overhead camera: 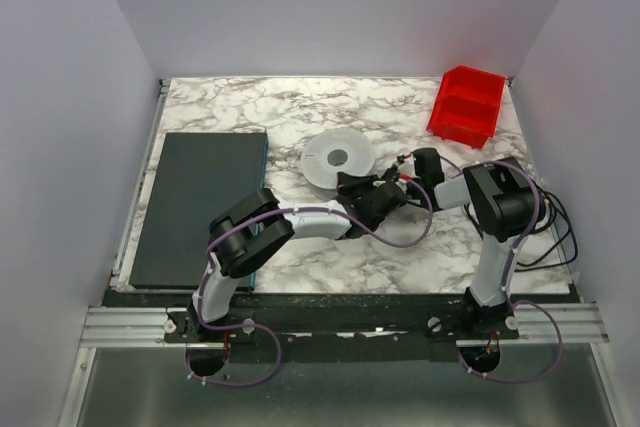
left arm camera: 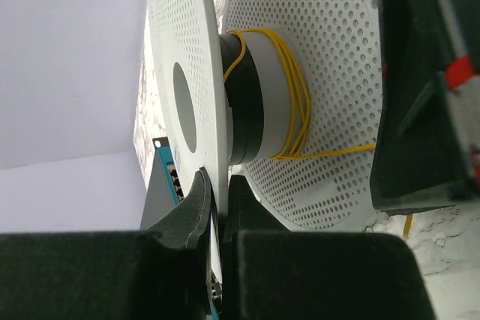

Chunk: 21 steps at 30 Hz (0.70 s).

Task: Wrap the cables

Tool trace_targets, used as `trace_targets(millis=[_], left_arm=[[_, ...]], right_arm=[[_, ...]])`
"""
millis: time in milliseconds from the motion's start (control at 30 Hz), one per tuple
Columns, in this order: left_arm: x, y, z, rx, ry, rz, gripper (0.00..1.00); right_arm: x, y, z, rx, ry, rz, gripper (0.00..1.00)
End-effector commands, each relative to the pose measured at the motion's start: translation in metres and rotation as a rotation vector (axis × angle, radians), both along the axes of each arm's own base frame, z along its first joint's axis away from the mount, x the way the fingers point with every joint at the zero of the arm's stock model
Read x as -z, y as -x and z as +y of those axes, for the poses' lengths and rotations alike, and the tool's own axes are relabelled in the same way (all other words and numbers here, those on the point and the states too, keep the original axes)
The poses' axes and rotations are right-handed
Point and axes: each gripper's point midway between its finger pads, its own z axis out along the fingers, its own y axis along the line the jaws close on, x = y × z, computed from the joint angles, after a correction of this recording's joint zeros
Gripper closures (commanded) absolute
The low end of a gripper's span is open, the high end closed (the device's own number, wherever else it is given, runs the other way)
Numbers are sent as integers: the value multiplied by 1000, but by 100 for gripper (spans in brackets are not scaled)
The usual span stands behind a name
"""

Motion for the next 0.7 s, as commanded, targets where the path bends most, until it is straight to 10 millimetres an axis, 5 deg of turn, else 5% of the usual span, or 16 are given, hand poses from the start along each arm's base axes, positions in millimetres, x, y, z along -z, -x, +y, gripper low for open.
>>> trace_targets(millis=[0,233,400,667], left_arm=[[77,54,-2,30,49,305,100],[78,53,-2,30,39,312,100],[78,48,1,9,26,316,100],[78,41,0,-11,27,331,100]], right_arm=[[18,-31,-21,192,-20,-13,90],[18,-22,-15,187,-140,50,89],[35,-14,-21,176,-35,82,85],[22,-10,-18,155,-62,98,94]])
